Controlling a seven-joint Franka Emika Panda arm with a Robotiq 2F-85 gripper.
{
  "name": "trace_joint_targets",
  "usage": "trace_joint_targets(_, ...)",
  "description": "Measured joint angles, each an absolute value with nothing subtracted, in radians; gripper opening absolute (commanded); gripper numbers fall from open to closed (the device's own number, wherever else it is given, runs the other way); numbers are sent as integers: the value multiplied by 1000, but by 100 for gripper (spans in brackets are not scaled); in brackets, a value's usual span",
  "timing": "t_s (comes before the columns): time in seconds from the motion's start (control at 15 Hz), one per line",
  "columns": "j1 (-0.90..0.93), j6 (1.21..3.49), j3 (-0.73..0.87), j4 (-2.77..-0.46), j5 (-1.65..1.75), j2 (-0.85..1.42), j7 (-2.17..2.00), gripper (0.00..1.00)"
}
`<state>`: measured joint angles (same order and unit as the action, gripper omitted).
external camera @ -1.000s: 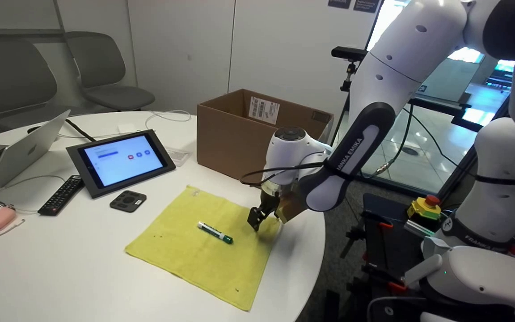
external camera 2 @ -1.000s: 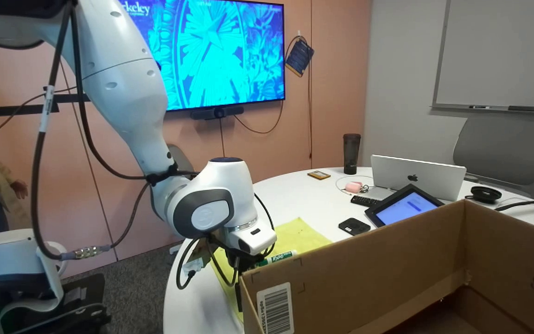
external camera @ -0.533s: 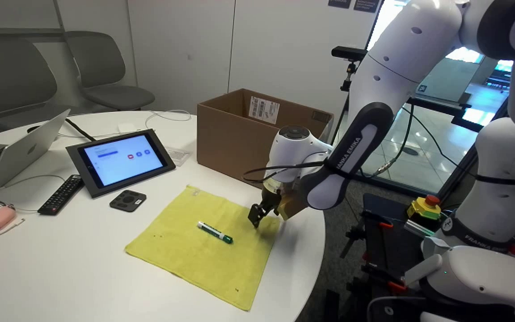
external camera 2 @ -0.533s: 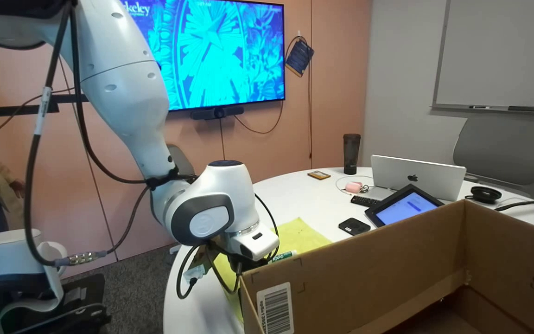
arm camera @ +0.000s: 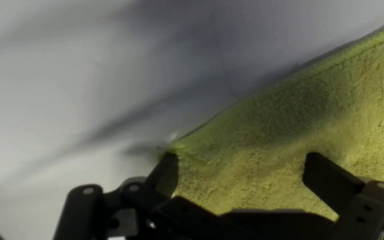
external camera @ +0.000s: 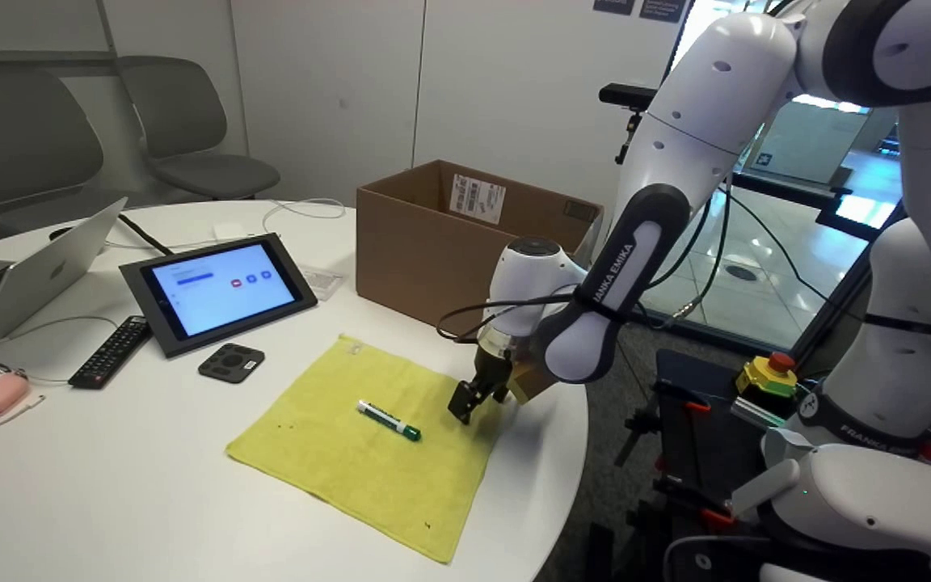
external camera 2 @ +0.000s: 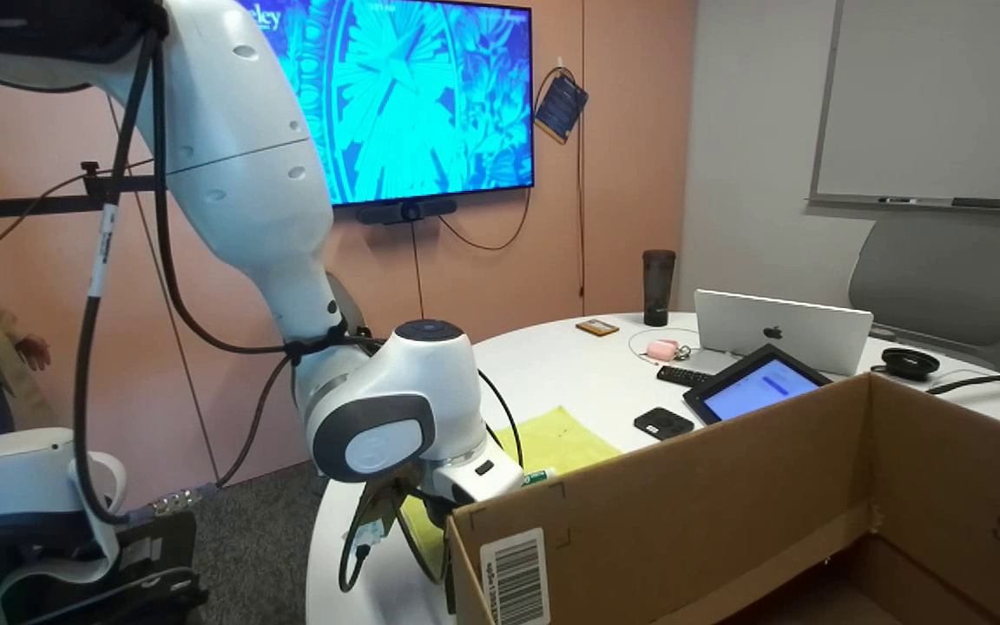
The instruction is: Put the marker on the towel, fold the towel twice, place the towel inside the box
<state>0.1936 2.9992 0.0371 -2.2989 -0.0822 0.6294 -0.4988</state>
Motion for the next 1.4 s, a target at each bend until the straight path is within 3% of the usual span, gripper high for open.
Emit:
trace_joint_targets(0.4, 133, 2999, -23, -2292, -116, 632, -400, 55)
trace_joint_targets(0.53, 133, 2996, -32, -2283, -117, 631, -380, 48)
trace_joint_targets(0.6, 134, 2995, -36, -2280, -117, 631, -369, 30)
trace_joint_targets(0.8, 136, 2992, -47, -2270, -116, 628, -333, 6)
trace_joint_targets(1.0, 144, 2989, -54, -2262, -116, 621, -298, 0)
trace_joint_targets(1.13, 153, 2987, -55, -2257, -116, 617, -278, 5)
trace_joint_targets(1.4, 178, 2977, -53, -2256, -109, 596, -253, 4)
